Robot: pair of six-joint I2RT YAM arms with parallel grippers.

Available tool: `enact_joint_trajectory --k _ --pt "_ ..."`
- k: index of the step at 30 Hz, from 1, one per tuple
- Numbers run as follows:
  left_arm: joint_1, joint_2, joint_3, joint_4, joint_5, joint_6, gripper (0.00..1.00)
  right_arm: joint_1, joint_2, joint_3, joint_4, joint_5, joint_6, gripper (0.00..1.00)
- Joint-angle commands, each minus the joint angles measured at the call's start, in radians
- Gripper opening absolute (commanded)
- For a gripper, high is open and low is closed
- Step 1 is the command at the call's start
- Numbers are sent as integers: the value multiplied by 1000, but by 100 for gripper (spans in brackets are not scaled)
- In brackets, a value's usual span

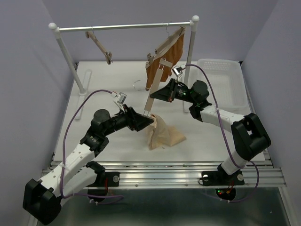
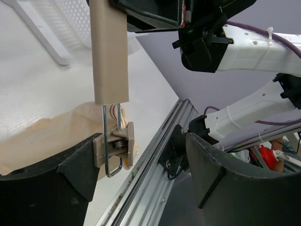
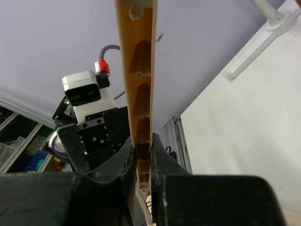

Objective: Remove the underwear clipped to the hanger

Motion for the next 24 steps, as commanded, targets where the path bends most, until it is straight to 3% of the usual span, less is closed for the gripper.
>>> enact_joint_trajectory --k 1,10,14,18,24 --pt "-3 -48 30 51 9 -10 84 -2 -54 -2 20 40 -15 1" --pt "0 -88 1 61 -31 -49 83 -2 -60 -27 67 62 47 1" --pt "-1 -74 1 66 -46 -50 73 -2 -53 -42 124 62 84 1" --pt "-1 -80 -4 63 -52 -52 62 -2 -74 -48 68 89 53 1" --pt "2 -116 -24 54 -89 -61 54 -2 -86 -55 40 114 30 1"
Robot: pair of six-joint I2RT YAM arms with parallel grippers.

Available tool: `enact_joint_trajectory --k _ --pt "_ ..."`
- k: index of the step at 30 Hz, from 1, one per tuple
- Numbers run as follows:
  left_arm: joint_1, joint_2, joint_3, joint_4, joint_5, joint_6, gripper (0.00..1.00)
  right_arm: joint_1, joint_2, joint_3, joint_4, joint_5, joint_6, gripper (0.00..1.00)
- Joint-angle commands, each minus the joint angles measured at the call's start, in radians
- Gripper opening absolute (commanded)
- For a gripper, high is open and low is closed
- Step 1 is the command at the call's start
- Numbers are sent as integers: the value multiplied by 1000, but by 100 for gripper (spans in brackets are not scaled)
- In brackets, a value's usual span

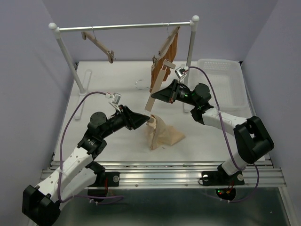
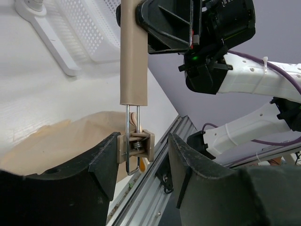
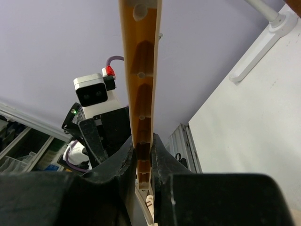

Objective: Remove the underwear clipped to the hanger

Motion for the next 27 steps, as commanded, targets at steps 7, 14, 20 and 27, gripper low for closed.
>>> enact_joint_trajectory --k 7,14,20,27 --pt "5 -38 -15 56 -30 -11 42 -3 -35 2 19 41 -34 1" --pt "3 -29 -14 60 -39 -15 35 -3 -28 19 -24 20 -54 17" --pt "5 -44 -17 64 -76 -15 27 -3 -15 24 -53 0 -65 57" --pt "11 -55 -15 64 -99 -8 12 -3 -3 31 -75 -23 -82 73"
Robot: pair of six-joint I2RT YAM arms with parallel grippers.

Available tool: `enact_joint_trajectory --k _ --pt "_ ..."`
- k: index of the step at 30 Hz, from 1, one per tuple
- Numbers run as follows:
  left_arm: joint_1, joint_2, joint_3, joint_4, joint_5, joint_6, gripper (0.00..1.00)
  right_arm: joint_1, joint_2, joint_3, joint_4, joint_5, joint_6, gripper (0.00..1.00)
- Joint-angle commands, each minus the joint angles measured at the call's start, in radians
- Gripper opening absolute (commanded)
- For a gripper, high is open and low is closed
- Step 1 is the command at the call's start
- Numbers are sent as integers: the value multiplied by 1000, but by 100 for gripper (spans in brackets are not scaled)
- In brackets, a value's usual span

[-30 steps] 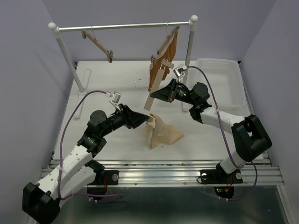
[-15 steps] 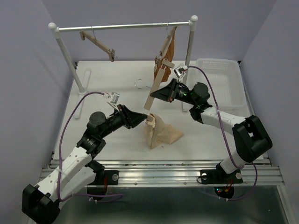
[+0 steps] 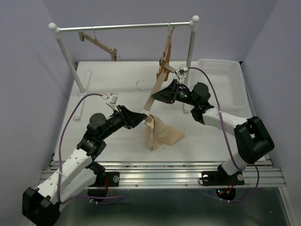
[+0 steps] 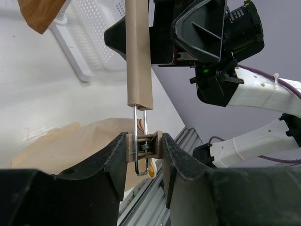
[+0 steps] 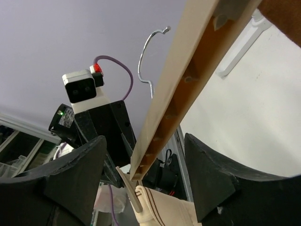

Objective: Remove the underwear clipped to the hanger

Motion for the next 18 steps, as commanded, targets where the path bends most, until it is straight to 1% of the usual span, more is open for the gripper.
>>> enact_joint_trajectory --k 1,2,3,4,5,10,11,12,16,18 --pt "5 -23 3 79 -12 6 10 -3 5 34 -14 -31 -32 75" --pt "5 -23 5 81 -14 7 7 -3 9 35 -25 -39 -41 80" --pt "7 -22 6 84 -15 10 7 -3 12 38 -44 -45 -47 81" --pt "7 -22 6 85 -17 10 4 -3 15 37 -51 -53 -53 82" --pt "5 -22 9 87 -21 12 0 -3 20 37 -57 -60 -58 85" --pt "7 -16 20 102 -21 18 0 -3 32 20 -58 -77 -81 89" --pt "7 -14 23 104 -24 21 0 -3 34 18 -63 -79 -82 93" --pt "7 -16 26 104 -28 23 0 -3 37 18 -64 -79 -84 93" --pt "7 -26 37 104 -75 30 0 -3 43 15 -66 -85 -85 99" --pt "8 -31 38 104 -93 33 0 -3 41 14 -66 -86 -93 100"
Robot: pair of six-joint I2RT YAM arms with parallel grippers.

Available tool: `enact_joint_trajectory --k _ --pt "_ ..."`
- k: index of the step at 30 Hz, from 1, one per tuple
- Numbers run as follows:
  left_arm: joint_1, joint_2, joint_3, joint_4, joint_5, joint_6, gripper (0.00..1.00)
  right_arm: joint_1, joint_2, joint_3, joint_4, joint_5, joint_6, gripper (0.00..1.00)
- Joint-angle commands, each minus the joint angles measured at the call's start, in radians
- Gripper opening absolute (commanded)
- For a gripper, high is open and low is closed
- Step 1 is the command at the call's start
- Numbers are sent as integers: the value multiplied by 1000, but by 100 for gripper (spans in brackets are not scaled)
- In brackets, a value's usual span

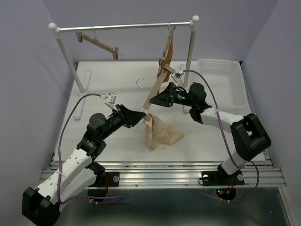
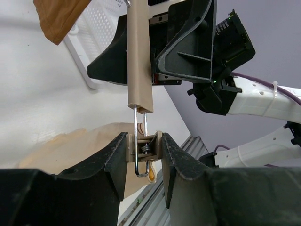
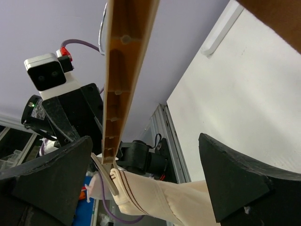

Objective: Remove the underwear clipped to the hanger

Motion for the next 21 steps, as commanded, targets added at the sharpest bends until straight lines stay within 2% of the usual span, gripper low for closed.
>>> enact_joint_trajectory --k 1,8,12,14,18,21 --pt "4 -30 36 100 -54 25 0 -3 -7 12 21 -25 -34 100" --pt "6 -59 30 96 -95 28 0 -3 -58 -59 190 -134 -88 100" --pt "7 -77 17 115 -91 29 0 6 -90 -125 204 -242 -240 100" --pt "6 -88 7 136 -82 32 0 6 -93 -145 181 -277 -345 100" --pt "7 -105 4 146 -69 38 0 31 -125 -128 -41 -221 -577 100" --pt "6 -123 4 147 -55 43 0 55 -159 -125 -77 -191 -685 100"
